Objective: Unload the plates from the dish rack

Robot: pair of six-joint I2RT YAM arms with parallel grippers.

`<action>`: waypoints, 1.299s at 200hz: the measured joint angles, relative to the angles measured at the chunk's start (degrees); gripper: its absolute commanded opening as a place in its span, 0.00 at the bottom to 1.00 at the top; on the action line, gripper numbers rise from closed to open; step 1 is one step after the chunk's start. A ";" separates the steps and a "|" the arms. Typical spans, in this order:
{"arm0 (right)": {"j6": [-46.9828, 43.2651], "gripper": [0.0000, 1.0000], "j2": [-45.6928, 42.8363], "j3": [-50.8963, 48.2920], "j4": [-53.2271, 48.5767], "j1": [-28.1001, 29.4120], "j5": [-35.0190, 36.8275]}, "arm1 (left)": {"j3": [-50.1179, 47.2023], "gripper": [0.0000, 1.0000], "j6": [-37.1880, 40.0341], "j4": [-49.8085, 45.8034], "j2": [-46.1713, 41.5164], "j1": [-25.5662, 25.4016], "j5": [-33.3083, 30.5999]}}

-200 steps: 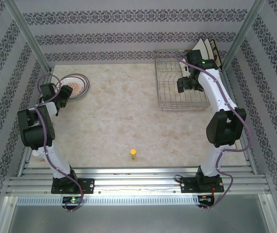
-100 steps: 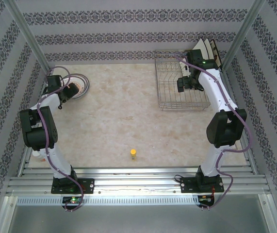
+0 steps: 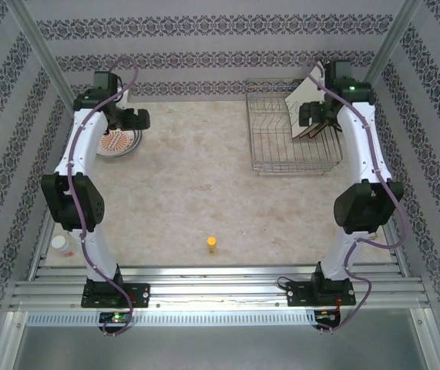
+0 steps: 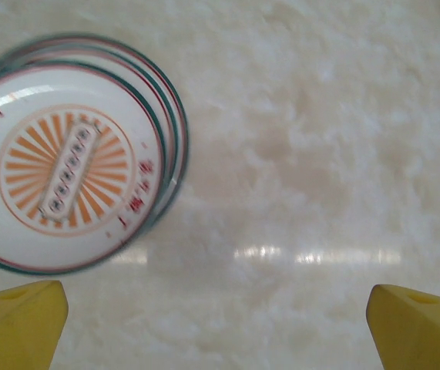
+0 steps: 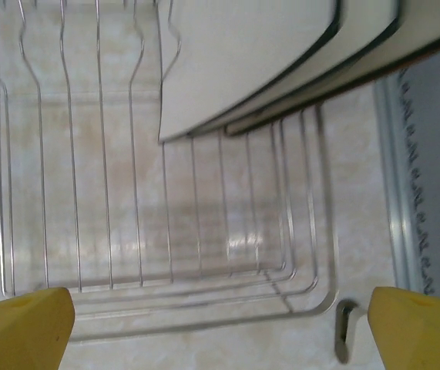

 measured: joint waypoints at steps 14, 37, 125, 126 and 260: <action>-0.35 0.98 1.49 4.17 -0.04 -0.92 -0.13 | 0.09 1.00 1.11 -4.15 0.28 -1.22 -0.04; -0.76 0.98 5.95 11.47 -0.44 -1.86 -0.55 | 0.09 1.00 1.95 -8.57 1.33 -1.97 -0.04; -0.76 0.91 20.02 24.74 -1.99 -2.25 -2.43 | -1.44 1.00 3.85 -11.45 3.96 -2.99 -1.38; -0.74 0.91 20.06 24.83 -1.99 -2.25 -2.43 | -1.44 1.00 3.85 -11.45 3.98 -2.99 -1.38; -0.48 0.91 27.91 34.51 -1.90 -2.23 -2.08 | 0.98 1.00 4.52 -11.45 7.23 -2.99 -2.89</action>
